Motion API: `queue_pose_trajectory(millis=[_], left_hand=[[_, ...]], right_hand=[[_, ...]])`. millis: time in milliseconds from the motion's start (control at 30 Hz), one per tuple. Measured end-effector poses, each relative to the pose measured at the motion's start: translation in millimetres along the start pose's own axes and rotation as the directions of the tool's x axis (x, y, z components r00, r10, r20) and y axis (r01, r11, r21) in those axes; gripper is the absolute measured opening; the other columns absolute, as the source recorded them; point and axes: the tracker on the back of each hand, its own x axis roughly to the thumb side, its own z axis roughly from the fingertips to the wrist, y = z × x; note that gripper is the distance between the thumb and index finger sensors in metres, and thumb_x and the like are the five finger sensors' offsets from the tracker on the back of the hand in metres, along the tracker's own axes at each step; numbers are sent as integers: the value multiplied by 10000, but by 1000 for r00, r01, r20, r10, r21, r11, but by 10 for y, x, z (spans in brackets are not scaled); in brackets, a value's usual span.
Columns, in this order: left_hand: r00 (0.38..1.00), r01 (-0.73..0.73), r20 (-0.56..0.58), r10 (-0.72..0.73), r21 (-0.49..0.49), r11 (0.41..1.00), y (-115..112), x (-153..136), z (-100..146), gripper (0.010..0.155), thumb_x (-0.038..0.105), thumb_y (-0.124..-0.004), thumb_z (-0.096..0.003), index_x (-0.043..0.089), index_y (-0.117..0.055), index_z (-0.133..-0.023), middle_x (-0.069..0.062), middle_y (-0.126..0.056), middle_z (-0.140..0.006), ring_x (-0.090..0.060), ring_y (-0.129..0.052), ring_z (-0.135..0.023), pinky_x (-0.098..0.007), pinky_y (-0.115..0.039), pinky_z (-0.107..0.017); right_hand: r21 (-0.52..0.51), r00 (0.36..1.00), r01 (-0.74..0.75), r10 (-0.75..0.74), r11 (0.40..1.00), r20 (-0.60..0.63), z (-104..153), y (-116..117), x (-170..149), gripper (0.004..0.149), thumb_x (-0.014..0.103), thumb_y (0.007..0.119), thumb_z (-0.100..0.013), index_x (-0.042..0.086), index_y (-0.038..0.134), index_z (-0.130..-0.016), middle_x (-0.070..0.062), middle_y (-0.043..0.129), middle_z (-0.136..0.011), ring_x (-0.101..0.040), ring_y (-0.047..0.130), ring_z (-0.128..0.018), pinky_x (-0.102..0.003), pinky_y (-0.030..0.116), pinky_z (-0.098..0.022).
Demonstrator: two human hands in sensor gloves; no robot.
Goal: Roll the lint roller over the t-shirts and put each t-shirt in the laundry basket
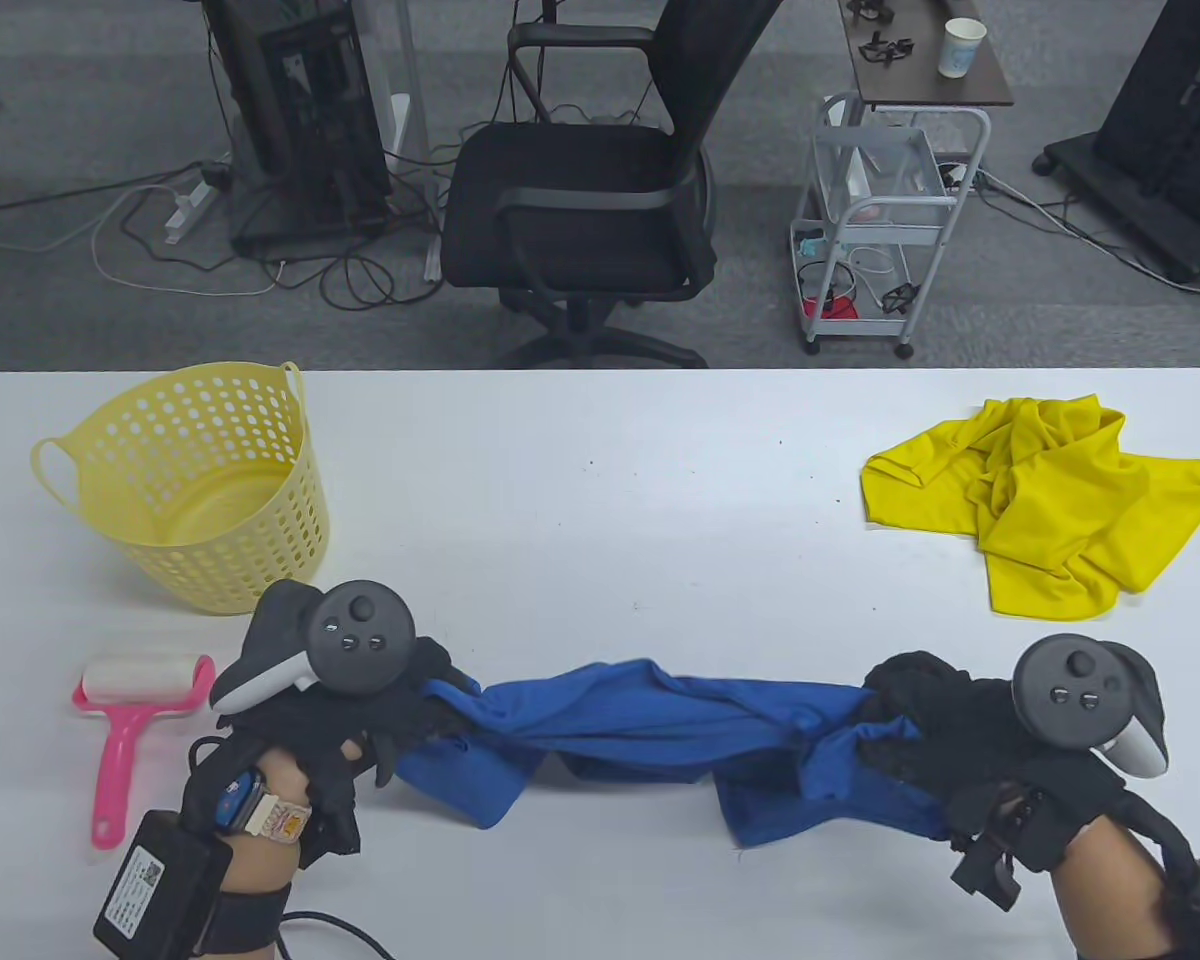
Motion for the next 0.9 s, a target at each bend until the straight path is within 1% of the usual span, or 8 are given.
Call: queue_pose_trajectory(millis=[167,233,300,333,400,533,667,900], left_hand=[[962,196,-186,-202,-52,979,115,24,-696,380,411,-872,-414,245,-806,-749,-108,-1031,-656,-192,-1081,-425,-590,-810,-513],[909,325,-329,-255,179,929,414,144,-920,380,393,-836,-429,252,-744,-770,-119,-968,-708,-217,-1040,-480,-605,-752,-552],[807,584,-461,-368,536,610,719,436,-912,382,396,-809,-433,273,-709,-780,-96,-929,-748,-212,-1013,-528,-607,-716,-598],[735,678,-505,-452,561,475,849,537,-914,382,391,-779,-448,269,-663,-792,-94,-878,-785,-219,-984,-582,-614,-678,-619],[622,779,-567,-541,522,349,1022,635,-886,385,386,-745,-475,255,-611,-811,-100,-822,-818,-230,-949,-640,-624,-645,-626],[703,707,-492,-513,564,428,934,507,-862,382,377,-733,-489,260,-584,-820,-106,-766,-874,-267,-894,-723,-647,-587,-658],[720,686,-309,-621,452,570,355,269,-889,371,386,-770,-465,288,-669,-808,-89,-761,-972,-323,-865,-859,-689,-572,-677],[868,492,117,-482,-81,867,-601,-50,-628,410,457,-797,-416,298,-841,-791,-44,-887,-967,-366,-838,-958,-710,-571,-690]], right_hand=[[-23,906,-379,366,925,-212,-686,-167,-23,360,273,923,-427,111,765,-707,-237,681,-838,-359,930,-483,-443,855,-342],[-109,572,-814,758,570,-313,-1055,-321,109,350,282,913,-422,163,744,-704,-199,675,-850,-346,922,-520,-446,848,-377],[-326,218,-942,877,75,-429,-1230,-460,347,352,309,895,-412,196,723,-697,-153,662,-858,-310,922,-555,-426,857,-415],[-360,144,-933,892,-22,-428,-1263,-513,422,353,326,881,-413,197,715,-696,-155,656,-852,-301,929,-566,-419,869,-419],[-422,286,-903,845,79,-453,-1265,-622,484,352,317,863,-446,175,690,-719,-178,609,-868,-325,899,-603,-438,846,-447],[-492,454,-840,792,228,-408,-1206,-584,287,355,307,860,-447,166,690,-724,-190,583,-885,-360,868,-644,-476,814,-482],[-346,474,-866,814,361,-336,-1013,-310,-82,371,349,856,-424,185,731,-733,-165,590,-955,-443,764,-837,-627,666,-623],[162,739,-631,651,759,-174,-476,168,-533,396,382,831,-437,175,785,-773,-174,653,-971,-488,754,-860,-702,598,-636]])
